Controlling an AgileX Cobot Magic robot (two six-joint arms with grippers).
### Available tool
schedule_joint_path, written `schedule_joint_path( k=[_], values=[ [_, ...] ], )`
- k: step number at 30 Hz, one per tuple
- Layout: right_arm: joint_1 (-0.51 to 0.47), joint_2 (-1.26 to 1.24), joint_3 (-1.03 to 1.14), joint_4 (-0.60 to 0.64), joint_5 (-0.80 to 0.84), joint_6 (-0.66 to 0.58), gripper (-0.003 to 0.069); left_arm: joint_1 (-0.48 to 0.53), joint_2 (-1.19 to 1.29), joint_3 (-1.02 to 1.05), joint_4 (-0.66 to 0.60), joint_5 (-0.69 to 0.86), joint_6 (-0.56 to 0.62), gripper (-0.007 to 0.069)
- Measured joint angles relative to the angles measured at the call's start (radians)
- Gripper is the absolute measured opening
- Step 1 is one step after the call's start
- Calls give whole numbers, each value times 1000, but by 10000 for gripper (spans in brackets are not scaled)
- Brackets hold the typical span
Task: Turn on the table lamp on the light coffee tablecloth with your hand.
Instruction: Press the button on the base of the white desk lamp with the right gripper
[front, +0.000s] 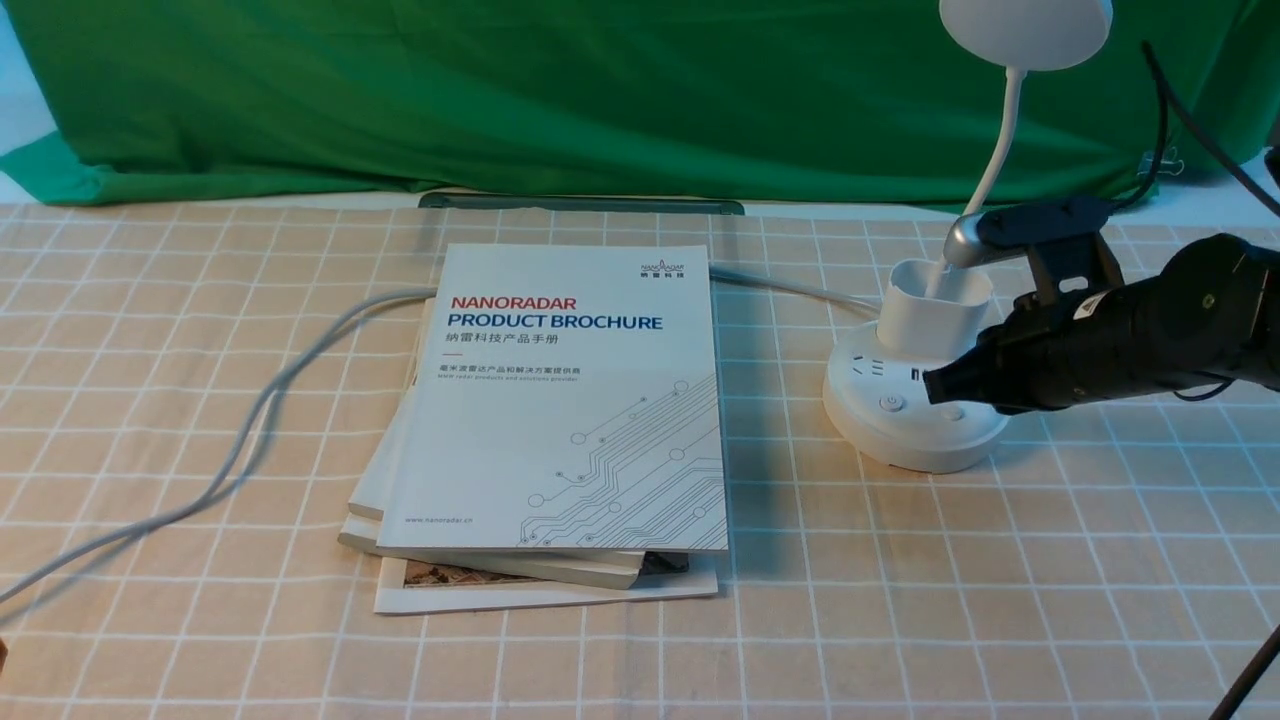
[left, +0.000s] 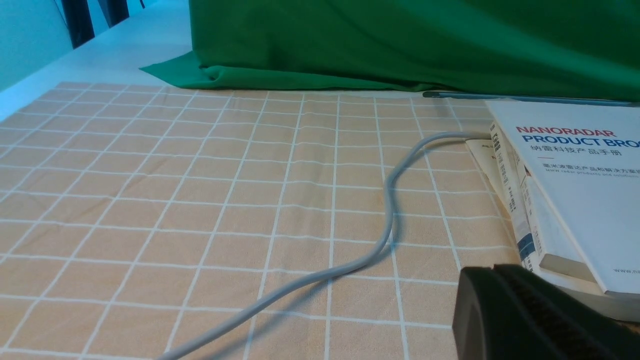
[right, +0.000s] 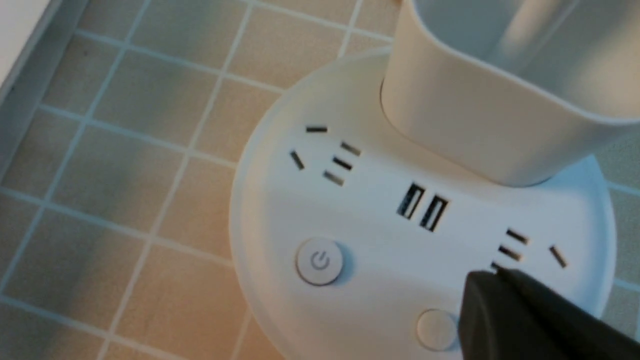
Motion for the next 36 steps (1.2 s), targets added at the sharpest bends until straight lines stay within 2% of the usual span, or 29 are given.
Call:
schedule_joint_path(
  k=[24, 36],
  values=[
    [0, 50, -5, -1, -21, -2, 28, 0, 0, 0, 0, 0, 0, 21],
    [37, 49, -5, -5, -35, -44, 29, 0, 0, 0, 0, 0, 0, 21]
  ],
)
